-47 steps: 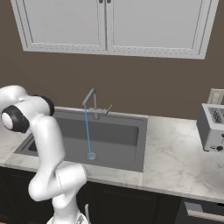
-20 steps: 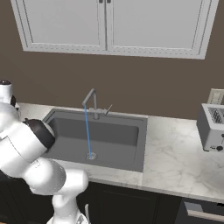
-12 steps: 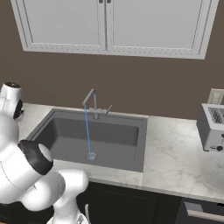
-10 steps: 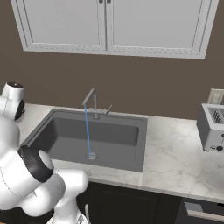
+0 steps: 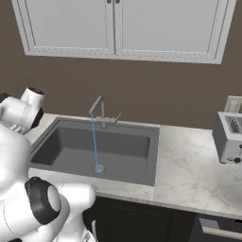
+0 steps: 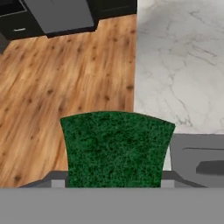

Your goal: Soak the sponge with water for a few seconds and then drop it inside the sink.

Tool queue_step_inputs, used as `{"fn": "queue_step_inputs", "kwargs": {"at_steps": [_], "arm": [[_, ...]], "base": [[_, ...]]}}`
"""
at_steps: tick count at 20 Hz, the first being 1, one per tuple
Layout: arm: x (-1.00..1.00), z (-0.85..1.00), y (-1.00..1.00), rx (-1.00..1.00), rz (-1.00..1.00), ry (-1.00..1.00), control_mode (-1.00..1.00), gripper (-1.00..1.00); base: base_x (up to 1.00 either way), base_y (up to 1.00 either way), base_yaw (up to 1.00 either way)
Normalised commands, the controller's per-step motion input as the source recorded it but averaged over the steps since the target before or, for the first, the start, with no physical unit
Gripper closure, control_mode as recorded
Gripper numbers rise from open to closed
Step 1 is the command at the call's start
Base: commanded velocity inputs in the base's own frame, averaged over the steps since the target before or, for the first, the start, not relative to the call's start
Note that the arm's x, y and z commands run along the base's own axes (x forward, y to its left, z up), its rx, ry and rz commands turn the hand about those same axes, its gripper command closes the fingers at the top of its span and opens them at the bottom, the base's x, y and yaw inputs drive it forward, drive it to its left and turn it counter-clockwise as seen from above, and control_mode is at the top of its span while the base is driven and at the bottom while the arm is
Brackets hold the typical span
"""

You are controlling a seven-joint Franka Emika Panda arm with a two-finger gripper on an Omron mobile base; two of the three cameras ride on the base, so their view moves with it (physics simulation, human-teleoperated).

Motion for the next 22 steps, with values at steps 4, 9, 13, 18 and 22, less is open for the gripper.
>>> {"fn": "queue_step_inputs", "kwargs": {"at_steps": [4, 9, 13, 18, 22], "arm": [[-0.28, 0.03, -0.56, 0.08, 0.18, 0.0, -1.0, 1.0], [-0.34, 0.0, -0.67, 0.11, 0.07, 0.0, -1.0, 1.0], [-0.32, 0.0, -0.55, 0.13, 0.0, -0.06, -1.0, 1.0], [-0.06, 0.0, -0.37, 0.12, -0.03, -0.1, -1.0, 1.0], [0.02, 0.0, -0.29, 0.04, -0.14, -0.02, -1.0, 1.0]], "base": [[0.0, 0.0, 0.0], [0.0, 0.0, 0.0], [0.0, 0.0, 0.0], [0.0, 0.0, 0.0], [0.0, 0.0, 0.0]]}}
